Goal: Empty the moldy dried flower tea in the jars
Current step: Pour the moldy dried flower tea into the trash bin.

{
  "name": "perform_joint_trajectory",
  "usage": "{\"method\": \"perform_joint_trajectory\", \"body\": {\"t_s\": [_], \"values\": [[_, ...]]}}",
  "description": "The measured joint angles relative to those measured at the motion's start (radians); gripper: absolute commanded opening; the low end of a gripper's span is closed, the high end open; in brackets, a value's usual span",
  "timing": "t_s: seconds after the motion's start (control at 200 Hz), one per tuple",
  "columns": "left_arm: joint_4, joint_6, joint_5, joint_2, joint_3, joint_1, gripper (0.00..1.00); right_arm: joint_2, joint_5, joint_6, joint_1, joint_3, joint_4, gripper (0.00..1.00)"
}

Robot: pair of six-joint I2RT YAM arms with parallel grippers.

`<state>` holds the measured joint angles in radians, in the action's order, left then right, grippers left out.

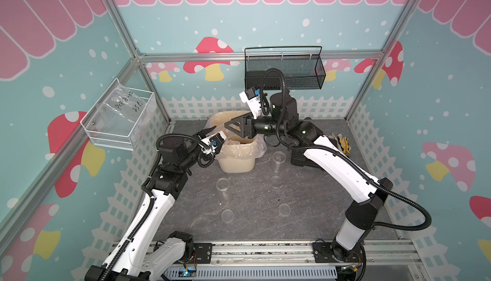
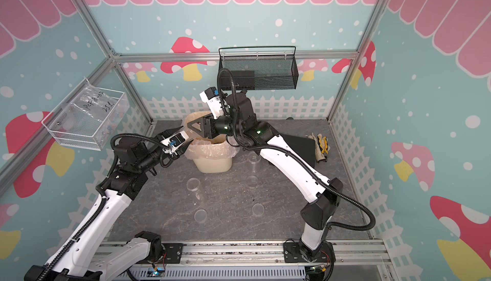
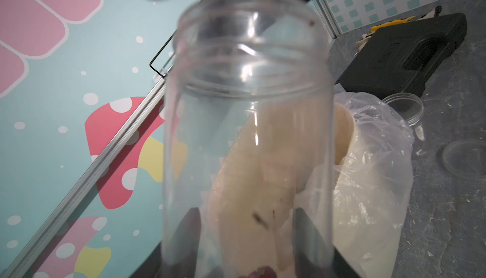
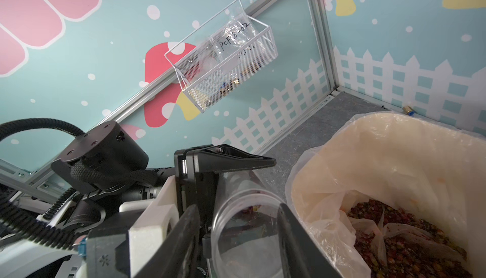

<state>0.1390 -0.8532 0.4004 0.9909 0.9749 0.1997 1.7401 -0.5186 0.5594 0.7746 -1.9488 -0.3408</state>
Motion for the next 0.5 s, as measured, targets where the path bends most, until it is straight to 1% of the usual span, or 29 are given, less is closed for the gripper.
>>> {"method": "perform_joint_trajectory", "body": {"t_s": [0.22,0.26,0.345,0.385,0.45,0.5], "values": [[0.010,-0.031,-0.008,0.004,0.003,0.013,0.00,0.010,-0.053,0.006,0.006,-0.010,-0.042,0.34],[0.015,-0.039,-0.011,0.006,0.006,0.015,0.00,0.013,-0.061,0.005,0.009,-0.010,-0.049,0.30],[0.022,-0.053,-0.016,0.008,0.008,0.018,0.00,0.019,-0.069,-0.003,0.013,-0.010,-0.062,0.15],[0.026,-0.059,-0.019,0.007,0.008,0.018,0.00,0.022,-0.070,-0.004,0.010,-0.010,-0.066,0.10],[0.031,-0.071,-0.021,0.009,0.008,0.017,0.00,0.023,-0.083,0.000,0.005,-0.010,-0.076,0.03],[0.031,-0.076,-0.019,0.009,0.008,0.017,0.00,0.023,-0.101,0.010,0.002,-0.010,-0.079,0.02]]}}
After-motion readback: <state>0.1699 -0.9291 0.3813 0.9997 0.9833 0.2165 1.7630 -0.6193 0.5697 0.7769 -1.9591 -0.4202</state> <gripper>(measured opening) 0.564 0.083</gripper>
